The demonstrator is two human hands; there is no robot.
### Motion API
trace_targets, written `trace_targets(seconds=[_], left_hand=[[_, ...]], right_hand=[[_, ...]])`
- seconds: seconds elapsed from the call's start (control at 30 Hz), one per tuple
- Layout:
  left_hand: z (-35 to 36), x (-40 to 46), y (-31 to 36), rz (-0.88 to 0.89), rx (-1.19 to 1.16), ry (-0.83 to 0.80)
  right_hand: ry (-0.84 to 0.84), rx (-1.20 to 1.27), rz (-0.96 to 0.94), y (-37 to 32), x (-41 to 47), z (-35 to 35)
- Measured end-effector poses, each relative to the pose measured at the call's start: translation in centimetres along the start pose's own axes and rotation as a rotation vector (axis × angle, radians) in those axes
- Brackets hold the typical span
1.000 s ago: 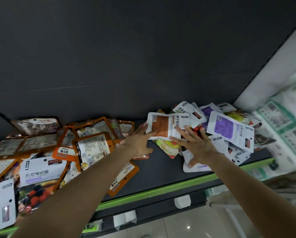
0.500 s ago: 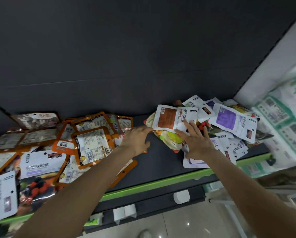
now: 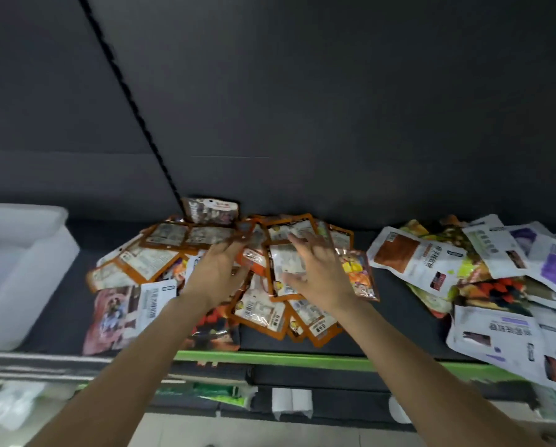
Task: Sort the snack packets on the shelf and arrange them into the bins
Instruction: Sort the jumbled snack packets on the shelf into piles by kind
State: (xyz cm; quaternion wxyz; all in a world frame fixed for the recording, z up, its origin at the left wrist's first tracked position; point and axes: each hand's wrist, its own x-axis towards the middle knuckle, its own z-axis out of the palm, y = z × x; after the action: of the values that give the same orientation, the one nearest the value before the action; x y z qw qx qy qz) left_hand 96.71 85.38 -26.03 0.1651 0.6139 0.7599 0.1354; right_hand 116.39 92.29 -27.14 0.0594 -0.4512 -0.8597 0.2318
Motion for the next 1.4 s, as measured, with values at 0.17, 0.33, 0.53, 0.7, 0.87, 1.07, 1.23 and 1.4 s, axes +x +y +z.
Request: trace_targets(seconds=[0.17,0.33,0.53,0.7,0.87,1.07,1.23,1.4], left_hand=[[-1.0,0.5,-3.2,-0.053,-0.126,-0.131],[-2.3,1.1,-7.7,0.003,0.153,-0.156],[-2.1,0.6,-11.2,0.016,0.317,-0.220],[-2.6,0.0,-13.8,0.025,0.352,-0.230],[-3.7,-0.3,-16.4,-0.045,0.358,-0.223],[-4.4,-0.1,-15.7,-0.175,0.369,-0.129],[-2.0,1.7,-9.7,0.105,0.314,-0.125],[-0.9,2.1,-11.2,0.070,0.421,-0.229]], right_hand=[[-0.220,-0.089,0.184,-2.3,2.7,2.7],[-0.155,-0.161,0.318,-2.6,3.3,2.3],[0.078,-0.102,0.288,-6.1,3.7,3.8],[-0.117,-0.139,0.402,-7.5,4.7,4.8],[-0.066,-0.161,0.358,-7.8,5.5,4.0],[-0.077,0.074,0.337,-6.8,5.4,0.8],[-0.074,0.092,0.303,-6.8,4.7,0.8],[-0.134,-0.125,0.254,-7.2,4.5,3.0]])
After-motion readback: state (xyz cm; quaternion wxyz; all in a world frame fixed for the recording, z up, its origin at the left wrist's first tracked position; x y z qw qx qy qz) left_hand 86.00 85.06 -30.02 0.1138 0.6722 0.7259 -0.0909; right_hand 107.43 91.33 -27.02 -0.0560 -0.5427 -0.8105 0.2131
